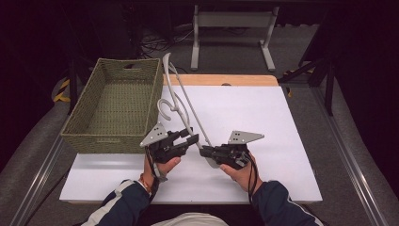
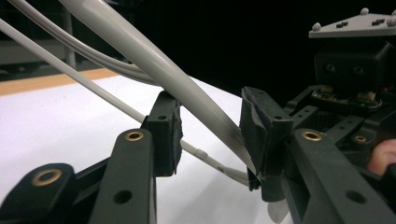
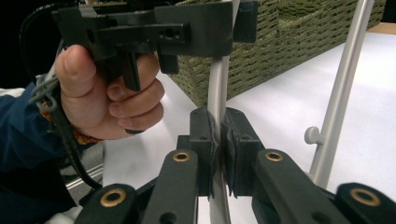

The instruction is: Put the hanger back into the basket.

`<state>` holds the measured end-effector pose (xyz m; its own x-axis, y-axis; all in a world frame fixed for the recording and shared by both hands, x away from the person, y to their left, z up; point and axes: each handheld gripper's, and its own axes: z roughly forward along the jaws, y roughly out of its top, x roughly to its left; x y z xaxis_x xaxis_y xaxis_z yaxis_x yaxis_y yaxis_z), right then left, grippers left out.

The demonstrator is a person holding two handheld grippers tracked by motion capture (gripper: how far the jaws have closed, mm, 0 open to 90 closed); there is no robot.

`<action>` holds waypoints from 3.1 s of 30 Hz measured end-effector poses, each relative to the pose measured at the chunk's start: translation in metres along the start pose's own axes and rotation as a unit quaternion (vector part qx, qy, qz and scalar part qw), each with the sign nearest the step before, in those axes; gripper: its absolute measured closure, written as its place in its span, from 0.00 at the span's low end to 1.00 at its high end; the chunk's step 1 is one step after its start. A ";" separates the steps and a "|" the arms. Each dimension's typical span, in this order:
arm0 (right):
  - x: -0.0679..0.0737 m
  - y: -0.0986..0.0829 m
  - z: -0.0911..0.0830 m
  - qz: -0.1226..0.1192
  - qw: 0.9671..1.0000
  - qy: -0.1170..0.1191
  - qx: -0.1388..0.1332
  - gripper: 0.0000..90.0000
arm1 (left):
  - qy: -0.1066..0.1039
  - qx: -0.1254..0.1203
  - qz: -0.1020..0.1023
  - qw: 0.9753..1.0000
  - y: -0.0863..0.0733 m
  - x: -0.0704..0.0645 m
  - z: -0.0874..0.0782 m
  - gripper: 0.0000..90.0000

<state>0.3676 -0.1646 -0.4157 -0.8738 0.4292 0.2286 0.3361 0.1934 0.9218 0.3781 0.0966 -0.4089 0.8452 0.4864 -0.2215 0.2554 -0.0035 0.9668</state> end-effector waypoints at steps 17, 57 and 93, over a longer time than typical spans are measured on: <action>0.003 -0.006 0.001 -0.027 0.999 -0.018 0.040 0.78 | -0.019 0.007 0.044 0.999 0.007 -0.009 0.007 0.91; -0.026 -0.032 -0.076 -0.054 0.976 -0.200 0.060 0.30 | 0.042 -0.010 0.127 0.991 0.056 -0.023 -0.033 0.91; -0.019 -0.031 -0.074 -0.117 0.953 -0.273 0.053 0.16 | 0.162 -0.032 0.119 0.979 0.081 0.041 -0.104 0.91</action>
<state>0.3479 -0.2440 -0.4260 -0.6255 0.7532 -0.2038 0.2129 0.4160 0.8841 0.3848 0.2075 -0.3262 0.6809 0.7304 0.0540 0.0296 -0.1011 0.9944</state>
